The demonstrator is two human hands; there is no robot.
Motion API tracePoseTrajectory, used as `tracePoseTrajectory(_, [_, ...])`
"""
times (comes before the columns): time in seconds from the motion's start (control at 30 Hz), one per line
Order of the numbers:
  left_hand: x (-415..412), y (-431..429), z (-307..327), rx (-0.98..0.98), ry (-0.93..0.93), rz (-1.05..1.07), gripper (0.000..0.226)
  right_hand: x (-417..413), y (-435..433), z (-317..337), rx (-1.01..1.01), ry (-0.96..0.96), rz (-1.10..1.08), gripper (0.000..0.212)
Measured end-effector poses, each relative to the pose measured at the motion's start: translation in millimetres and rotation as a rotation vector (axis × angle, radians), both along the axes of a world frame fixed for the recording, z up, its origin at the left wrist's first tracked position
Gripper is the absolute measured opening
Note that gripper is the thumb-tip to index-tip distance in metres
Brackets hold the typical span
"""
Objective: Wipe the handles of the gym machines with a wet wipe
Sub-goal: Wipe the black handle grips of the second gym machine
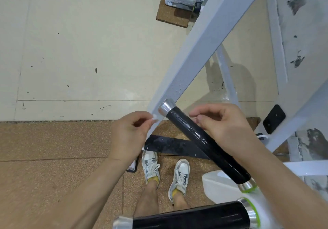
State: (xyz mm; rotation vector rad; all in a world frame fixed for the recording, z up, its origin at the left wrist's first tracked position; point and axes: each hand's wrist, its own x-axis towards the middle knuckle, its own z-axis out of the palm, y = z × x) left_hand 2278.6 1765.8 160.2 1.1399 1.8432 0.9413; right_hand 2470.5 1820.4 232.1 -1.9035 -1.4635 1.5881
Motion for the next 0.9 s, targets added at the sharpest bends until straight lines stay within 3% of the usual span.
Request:
tracePoseTrajectory(0.13, [13.7,3.7,11.6,0.001,-0.046,-0.010,0.015,2.6,-2.0,1.8,-0.016,0.009,-0.065,0.023])
tracePoseTrajectory(0.27, [14.9,-0.8,9.4,-0.123,0.111,-0.177,0.019,-2.1,-8.8,7.2,0.033,-0.037,-0.027,0.024])
tracePoseTrajectory(0.33, [6.1,0.3,20.6,-0.129,0.124,-0.130,0.018,-2.5,-11.8,14.0,0.066,-0.024,-0.046,0.024])
tracePoseTrajectory(0.4, [0.8,6.3,42.8,-0.082,0.041,-0.091,0.015,1.4,-11.5,26.5,0.061,0.042,-0.109,0.025])
tracePoseTrajectory(0.57, [26.5,30.1,106.0,-0.110,-0.395,-0.213,0.008,7.0,-17.7,67.4,-0.110,0.513,-0.227,0.032])
tracePoseTrajectory(0.73, [80.3,42.7,149.2,-0.160,-0.583,-0.317,0.015,31.5,-31.4,89.0,0.083,0.380,-0.422,0.024])
tracePoseTrajectory(0.9, [137.1,39.9,170.7,-0.277,-0.564,-0.490,0.023,87.8,-59.7,101.3,0.199,0.355,-0.673,0.009])
